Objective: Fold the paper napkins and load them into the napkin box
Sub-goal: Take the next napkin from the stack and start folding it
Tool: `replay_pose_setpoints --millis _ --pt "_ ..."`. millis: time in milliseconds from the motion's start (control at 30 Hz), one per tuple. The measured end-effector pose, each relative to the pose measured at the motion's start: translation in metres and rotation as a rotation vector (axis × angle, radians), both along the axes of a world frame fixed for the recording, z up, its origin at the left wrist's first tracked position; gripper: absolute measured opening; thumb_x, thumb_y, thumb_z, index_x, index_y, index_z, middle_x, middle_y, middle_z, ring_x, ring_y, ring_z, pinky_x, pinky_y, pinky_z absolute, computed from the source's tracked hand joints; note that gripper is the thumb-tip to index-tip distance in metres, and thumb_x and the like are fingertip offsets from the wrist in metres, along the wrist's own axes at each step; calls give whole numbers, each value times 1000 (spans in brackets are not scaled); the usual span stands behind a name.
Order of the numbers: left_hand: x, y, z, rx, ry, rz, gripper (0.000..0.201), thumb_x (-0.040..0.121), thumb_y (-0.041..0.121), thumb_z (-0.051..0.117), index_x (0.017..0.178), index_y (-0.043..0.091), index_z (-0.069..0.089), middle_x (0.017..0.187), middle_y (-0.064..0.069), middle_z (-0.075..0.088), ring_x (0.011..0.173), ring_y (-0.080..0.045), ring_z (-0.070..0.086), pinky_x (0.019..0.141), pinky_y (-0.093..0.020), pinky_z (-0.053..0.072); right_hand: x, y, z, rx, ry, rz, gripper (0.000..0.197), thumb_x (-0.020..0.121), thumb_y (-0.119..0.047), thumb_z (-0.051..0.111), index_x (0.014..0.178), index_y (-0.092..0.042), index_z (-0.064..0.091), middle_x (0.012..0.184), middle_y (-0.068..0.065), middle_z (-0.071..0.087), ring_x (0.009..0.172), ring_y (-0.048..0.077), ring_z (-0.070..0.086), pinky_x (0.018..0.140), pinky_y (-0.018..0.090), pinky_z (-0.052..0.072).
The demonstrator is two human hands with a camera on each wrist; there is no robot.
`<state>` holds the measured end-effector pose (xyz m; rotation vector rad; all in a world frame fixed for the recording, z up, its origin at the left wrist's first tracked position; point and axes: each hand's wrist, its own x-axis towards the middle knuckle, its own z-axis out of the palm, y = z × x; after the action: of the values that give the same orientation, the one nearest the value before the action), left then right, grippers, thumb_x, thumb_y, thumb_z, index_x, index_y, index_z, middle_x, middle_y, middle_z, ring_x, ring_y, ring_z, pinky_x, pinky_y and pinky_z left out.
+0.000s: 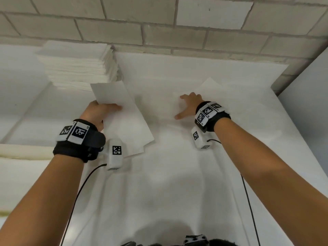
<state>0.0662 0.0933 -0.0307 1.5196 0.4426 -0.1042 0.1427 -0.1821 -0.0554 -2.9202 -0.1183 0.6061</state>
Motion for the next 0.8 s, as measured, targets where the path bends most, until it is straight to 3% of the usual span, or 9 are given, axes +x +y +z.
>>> replay_pose_setpoints --millis 100,200,333,433,500,600,667,733,800 --pt "-2 -4 -4 17 31 -10 16 82 -6 59 85 10 62 82 -6 64 74 -19 61 65 -30 49 7 2 3 -117 -3 40 100 66 -57 75 146 -22 26 143 12 27 135 34 21 107 47 32" --pt "-6 -9 -8 6 59 -25 16 82 -4 59 94 7 62 85 -8 64 74 -21 61 65 -31 49 14 -3 6 -1 52 -13 102 65 -50 79 146 -23 24 147 7 30 134 29 31 105 41 32" --pt "-8 -13 -14 -11 108 -16 32 81 -3 62 112 2 59 90 -10 64 82 -26 61 85 -39 50 18 -11 12 203 98 -74 58 74 -27 78 123 -12 52 127 8 55 98 20 51 82 25 37" --pt "-6 -13 -17 -47 105 4 38 82 -5 60 119 -2 56 90 -10 63 79 -24 61 77 -35 51 16 -19 16 380 59 -160 41 75 -21 77 110 -17 56 114 9 58 94 22 54 77 29 44" --pt "-3 -16 -18 -78 96 13 47 81 -7 59 127 -4 50 101 -13 63 84 -26 61 78 -36 50 10 -25 28 558 -24 -238 33 77 -21 76 106 -16 59 103 5 58 92 21 57 76 32 50" --pt "-3 -24 -23 -82 57 56 89 79 -11 61 149 15 12 127 -12 50 105 -28 57 89 -42 48 -3 -29 57 769 -195 -278 13 83 -25 69 87 -13 64 77 -1 58 72 11 56 60 23 48" --pt "-5 -33 -24 -66 -2 55 117 77 -13 64 146 34 -17 140 -8 39 116 -24 53 95 -42 47 -10 -31 71 829 -237 -279 15 88 -28 63 86 -13 63 78 1 54 70 10 51 56 19 40" --pt "-5 -41 -24 -38 -67 15 122 75 -15 64 143 41 -21 148 -5 31 117 -19 52 93 -37 48 -14 -33 70 794 -187 -320 22 90 -28 60 108 -16 64 99 0 52 85 12 50 55 17 39" --pt "-4 -45 -24 7 -108 -22 119 76 -16 62 144 41 -17 143 -4 36 109 -18 54 94 -37 48 -18 -38 54 715 -128 -373 29 89 -23 62 117 -16 61 107 1 50 92 16 50 53 17 41"
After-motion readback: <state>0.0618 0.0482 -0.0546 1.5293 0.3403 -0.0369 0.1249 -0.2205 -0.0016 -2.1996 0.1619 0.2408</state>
